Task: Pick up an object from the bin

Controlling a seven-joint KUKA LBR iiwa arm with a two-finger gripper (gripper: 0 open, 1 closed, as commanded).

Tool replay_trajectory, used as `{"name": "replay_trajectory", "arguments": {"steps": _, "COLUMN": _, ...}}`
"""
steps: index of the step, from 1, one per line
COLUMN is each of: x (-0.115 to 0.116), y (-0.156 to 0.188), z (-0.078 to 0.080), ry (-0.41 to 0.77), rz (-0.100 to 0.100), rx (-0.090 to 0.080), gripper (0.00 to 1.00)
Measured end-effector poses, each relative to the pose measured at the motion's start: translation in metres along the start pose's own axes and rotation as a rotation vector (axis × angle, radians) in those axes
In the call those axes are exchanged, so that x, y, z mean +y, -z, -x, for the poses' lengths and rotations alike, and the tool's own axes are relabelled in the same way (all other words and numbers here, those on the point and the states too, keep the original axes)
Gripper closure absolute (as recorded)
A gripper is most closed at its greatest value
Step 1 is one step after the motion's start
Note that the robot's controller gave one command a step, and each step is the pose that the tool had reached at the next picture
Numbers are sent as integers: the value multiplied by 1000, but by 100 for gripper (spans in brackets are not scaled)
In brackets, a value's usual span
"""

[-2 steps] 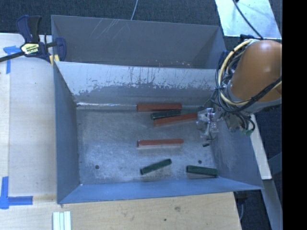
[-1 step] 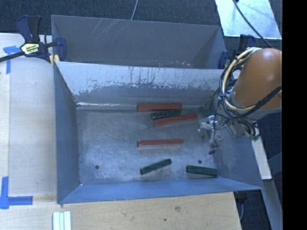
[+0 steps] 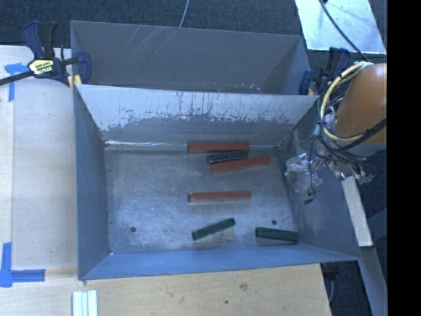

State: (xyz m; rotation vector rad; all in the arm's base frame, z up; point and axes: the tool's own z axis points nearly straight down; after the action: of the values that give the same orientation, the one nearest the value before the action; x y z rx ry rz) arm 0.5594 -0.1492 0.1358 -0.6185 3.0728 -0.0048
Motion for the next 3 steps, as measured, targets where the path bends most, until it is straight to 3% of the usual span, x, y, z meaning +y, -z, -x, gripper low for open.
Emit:
{"name": "replay_trajectory", "arguments": {"steps": 1, "x": 18, "y": -60, "z": -8, "ry": 39, "rz": 2, "rx": 3, "gripper": 100}}
{"name": "replay_trajectory", "arguments": {"steps": 2, "x": 2, "y": -29, "z": 10, "ry": 124, "rz": 5, "rx": 6, "gripper": 100}}
{"name": "replay_trajectory", "arguments": {"steps": 3, "x": 17, "y": 34, "z": 13, "ry": 283, "rz": 7, "rx": 6, "gripper": 100}}
